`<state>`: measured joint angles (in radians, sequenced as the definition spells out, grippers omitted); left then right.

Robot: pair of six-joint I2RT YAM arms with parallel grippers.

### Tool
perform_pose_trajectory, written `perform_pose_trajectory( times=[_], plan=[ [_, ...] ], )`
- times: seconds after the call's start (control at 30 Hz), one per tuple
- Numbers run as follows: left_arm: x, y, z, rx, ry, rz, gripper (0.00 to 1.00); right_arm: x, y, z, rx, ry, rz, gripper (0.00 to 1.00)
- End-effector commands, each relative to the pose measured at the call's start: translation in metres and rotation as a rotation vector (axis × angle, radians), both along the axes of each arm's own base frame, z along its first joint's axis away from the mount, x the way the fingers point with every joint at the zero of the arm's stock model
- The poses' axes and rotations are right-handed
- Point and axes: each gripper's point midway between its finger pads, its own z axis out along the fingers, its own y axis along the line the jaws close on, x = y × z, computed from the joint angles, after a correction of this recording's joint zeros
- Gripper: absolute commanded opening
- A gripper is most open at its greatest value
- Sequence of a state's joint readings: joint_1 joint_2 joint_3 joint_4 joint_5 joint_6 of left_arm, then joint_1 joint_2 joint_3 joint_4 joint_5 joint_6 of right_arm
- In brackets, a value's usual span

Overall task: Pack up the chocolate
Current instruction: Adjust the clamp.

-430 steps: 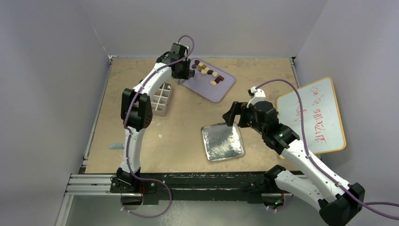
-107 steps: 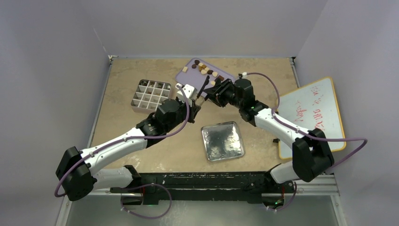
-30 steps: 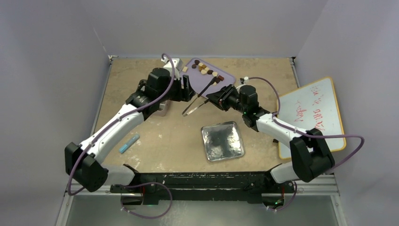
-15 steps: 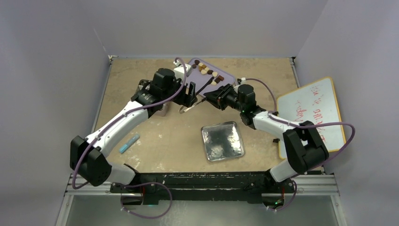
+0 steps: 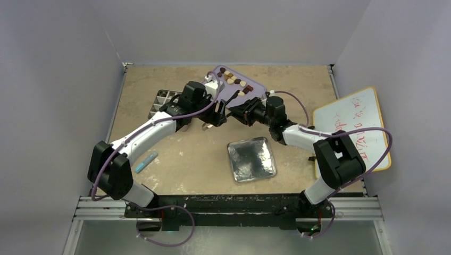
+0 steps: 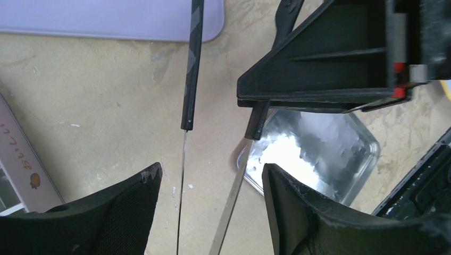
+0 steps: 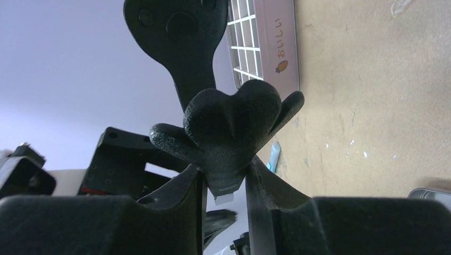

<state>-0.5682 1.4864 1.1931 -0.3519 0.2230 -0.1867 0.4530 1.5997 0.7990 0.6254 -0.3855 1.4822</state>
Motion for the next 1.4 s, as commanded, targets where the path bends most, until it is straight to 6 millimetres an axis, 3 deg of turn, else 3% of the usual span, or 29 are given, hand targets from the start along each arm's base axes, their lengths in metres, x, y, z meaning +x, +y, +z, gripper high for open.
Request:
perform_pose_trajectory(
  times=[0.0, 0.4, 0.73, 0.97, 1.37],
  plan=[
    [0.009, -0.003, -0.012, 0.038, -0.027, -0.003, 0.66, 0.004, 0.006, 0.03, 0.067, -0.073, 0.024, 0.0],
    [0.007, -0.014, -0.009, 0.028, -0.049, -0.063, 0.4, -0.003, 0.007, 0.019, 0.079, -0.039, 0.047, 0.02],
    [0.008, -0.009, 0.015, 0.017, -0.162, -0.029, 0.44, -0.003, 0.01, 0.013, 0.088, -0.014, 0.057, 0.03],
    [0.006, -0.004, 0.016, 0.052, -0.193, -0.03, 0.5, -0.002, 0.01, 0.012, 0.087, -0.012, 0.054, 0.03],
    [0.002, -0.003, 0.008, 0.108, -0.186, -0.054, 0.46, 0.001, 0.011, 0.011, 0.084, -0.014, 0.051, 0.03]
  ],
)
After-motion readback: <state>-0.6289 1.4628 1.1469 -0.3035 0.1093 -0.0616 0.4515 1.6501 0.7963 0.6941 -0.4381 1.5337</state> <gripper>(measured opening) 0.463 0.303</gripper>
